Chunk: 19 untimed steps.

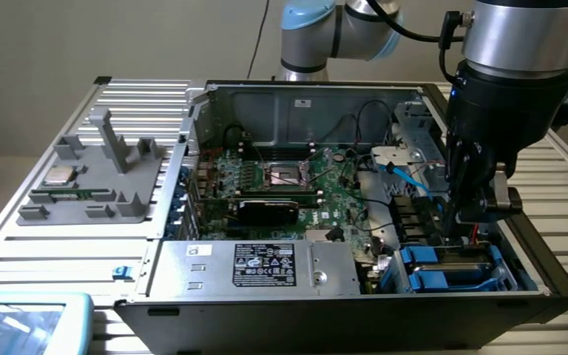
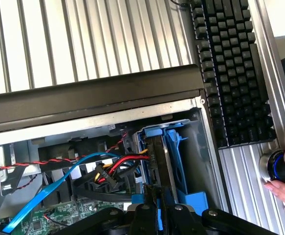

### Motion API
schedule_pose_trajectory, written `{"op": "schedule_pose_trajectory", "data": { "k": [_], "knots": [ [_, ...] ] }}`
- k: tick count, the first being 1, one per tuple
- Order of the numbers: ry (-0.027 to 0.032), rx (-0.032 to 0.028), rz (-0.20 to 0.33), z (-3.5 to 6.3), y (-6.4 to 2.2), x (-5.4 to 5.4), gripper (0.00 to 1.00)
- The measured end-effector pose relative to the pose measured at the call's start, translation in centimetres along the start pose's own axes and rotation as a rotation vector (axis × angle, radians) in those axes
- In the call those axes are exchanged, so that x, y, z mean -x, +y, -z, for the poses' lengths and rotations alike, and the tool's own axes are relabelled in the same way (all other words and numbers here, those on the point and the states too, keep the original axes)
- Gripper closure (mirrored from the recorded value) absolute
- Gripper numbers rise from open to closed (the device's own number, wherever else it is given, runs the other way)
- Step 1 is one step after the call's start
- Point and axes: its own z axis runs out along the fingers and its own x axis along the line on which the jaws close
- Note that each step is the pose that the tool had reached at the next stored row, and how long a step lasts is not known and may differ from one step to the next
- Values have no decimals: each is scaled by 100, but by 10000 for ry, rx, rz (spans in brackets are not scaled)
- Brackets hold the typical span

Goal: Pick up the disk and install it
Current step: 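Insert the second disk wire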

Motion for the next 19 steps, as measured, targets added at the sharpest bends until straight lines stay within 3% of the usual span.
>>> {"op": "schedule_pose_trajectory", "data": {
  "k": [7,12,16,18,19],
  "knots": [
    [1,-6,2,0,1,1,84],
    [3,-176,362,-6,12,-2,84],
    [22,-182,586,-7,12,-2,84],
    [-13,-175,614,-8,13,-2,84],
    [-76,-177,658,-8,13,-2,84]
  ]
}}
